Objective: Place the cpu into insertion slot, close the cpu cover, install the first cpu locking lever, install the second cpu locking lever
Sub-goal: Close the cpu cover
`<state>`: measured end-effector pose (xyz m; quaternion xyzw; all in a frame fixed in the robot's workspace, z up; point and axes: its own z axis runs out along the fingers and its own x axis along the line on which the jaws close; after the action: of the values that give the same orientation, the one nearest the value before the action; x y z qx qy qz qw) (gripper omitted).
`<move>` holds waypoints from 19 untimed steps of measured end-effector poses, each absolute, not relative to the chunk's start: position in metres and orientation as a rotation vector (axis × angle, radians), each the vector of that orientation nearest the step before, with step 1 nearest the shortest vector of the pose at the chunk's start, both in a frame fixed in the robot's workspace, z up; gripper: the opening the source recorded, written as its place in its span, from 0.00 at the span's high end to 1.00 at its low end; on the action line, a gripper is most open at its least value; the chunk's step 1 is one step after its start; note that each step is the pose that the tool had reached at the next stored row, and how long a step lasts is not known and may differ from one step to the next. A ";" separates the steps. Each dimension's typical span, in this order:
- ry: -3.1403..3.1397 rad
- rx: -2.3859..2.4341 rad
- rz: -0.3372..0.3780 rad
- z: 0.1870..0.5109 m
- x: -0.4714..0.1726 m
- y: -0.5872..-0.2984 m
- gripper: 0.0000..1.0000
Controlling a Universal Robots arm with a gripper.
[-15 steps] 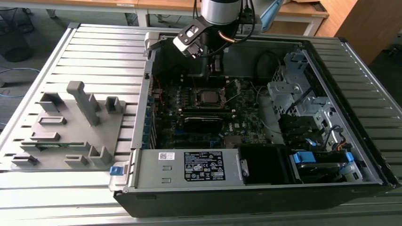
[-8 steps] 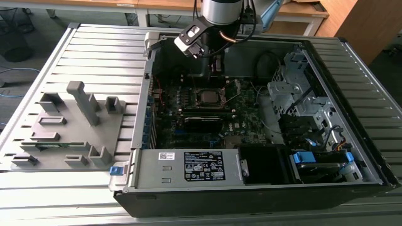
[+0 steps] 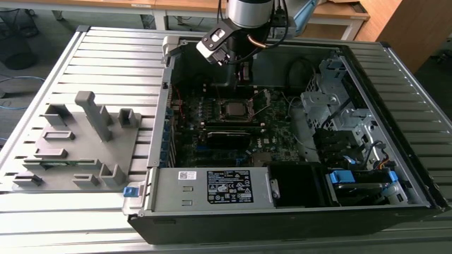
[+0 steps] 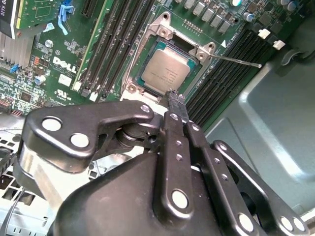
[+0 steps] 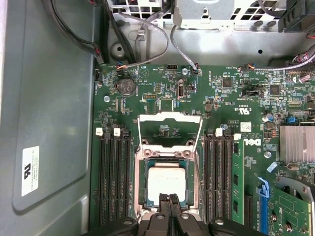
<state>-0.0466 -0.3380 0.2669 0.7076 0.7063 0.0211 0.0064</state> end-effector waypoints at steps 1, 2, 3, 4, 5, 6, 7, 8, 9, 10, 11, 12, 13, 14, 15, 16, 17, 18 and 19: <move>2.210 2.214 0.066 0.267 -0.047 -0.338 0.89; 2.210 2.214 0.066 0.268 -0.047 -0.338 0.89; 2.210 2.214 0.067 0.268 -0.047 -0.338 0.89; 2.210 2.214 0.068 0.269 -0.047 -0.338 0.89; 2.211 2.215 0.068 0.269 -0.047 -0.338 0.89; 2.211 2.215 0.068 0.270 -0.047 -0.338 0.89; 2.211 2.215 0.069 0.271 -0.047 -0.338 0.89; 2.211 2.215 0.069 0.272 -0.047 -0.338 0.89; 2.211 2.215 0.069 0.272 -0.047 -0.338 0.89; 2.211 2.215 0.069 0.273 -0.047 -0.338 0.89; 2.211 2.215 0.069 0.274 -0.047 -0.338 0.89; 2.211 2.215 0.070 0.274 -0.047 -0.338 0.89; 2.211 2.215 0.070 0.274 -0.047 -0.338 0.89; 2.211 2.215 0.070 0.274 -0.047 -0.338 0.89; 2.211 2.215 0.070 0.274 -0.047 -0.338 0.89; 2.212 2.215 0.070 0.274 -0.046 -0.338 0.89; 2.212 2.215 0.069 0.274 -0.046 -0.338 0.89; 2.211 2.215 0.070 0.274 -0.044 -0.338 0.89; 2.211 2.215 0.070 0.274 -0.043 -0.338 0.89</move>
<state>-0.0432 -0.3380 0.2741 0.7076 0.7063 0.0222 0.0053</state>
